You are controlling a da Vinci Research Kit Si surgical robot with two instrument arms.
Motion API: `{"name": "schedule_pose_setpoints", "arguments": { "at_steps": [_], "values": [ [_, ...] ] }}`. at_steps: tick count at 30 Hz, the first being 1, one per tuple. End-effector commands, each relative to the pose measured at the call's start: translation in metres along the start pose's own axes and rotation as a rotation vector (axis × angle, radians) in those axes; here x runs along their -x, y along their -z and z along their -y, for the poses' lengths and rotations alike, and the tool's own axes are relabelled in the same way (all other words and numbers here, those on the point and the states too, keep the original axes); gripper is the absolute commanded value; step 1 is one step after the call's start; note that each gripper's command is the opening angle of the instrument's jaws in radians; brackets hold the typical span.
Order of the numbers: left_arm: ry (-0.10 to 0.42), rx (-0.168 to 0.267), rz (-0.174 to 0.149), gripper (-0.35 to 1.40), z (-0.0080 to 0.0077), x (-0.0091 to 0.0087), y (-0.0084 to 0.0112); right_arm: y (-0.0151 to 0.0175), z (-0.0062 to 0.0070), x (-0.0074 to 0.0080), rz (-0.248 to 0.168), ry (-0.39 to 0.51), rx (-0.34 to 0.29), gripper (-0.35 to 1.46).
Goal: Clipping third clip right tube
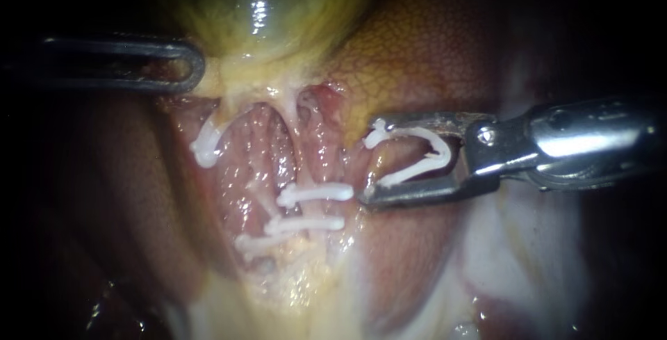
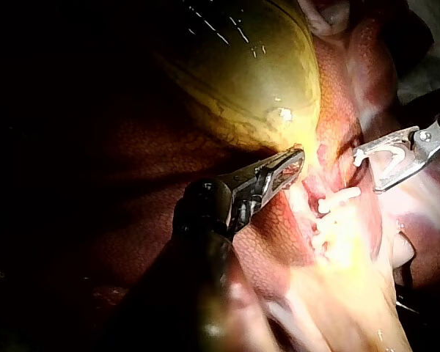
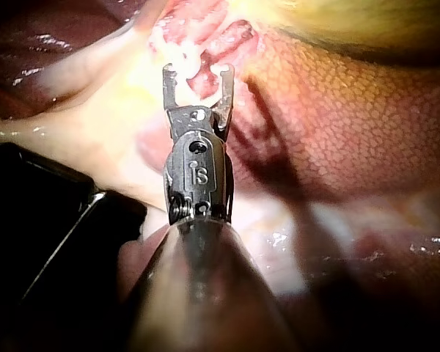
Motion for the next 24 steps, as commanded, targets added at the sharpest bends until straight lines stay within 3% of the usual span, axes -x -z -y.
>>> {"name": "schedule_pose_setpoints", "arguments": {
  "at_steps": [1,10,24],
  "values": [
    [0.0,-0.001,-0.001,-0.35,0.0002,0.0,0.0,-0.0002,-0.0002,0.0001,0.001,-0.009,-0.003,0.49],
    [0.001,-0.003,-0.002,-0.35,0.0007,0.0,-0.0001,-0.0027,-0.0018,0.0014,-0.01,-0.076,-0.031,0.48],
    [0.001,-0.003,-0.001,-0.35,0.0008,-0.0001,-0.0001,-0.0084,-0.0028,0.0035,-0.039,-0.093,-0.082,0.48]
  ]
}}
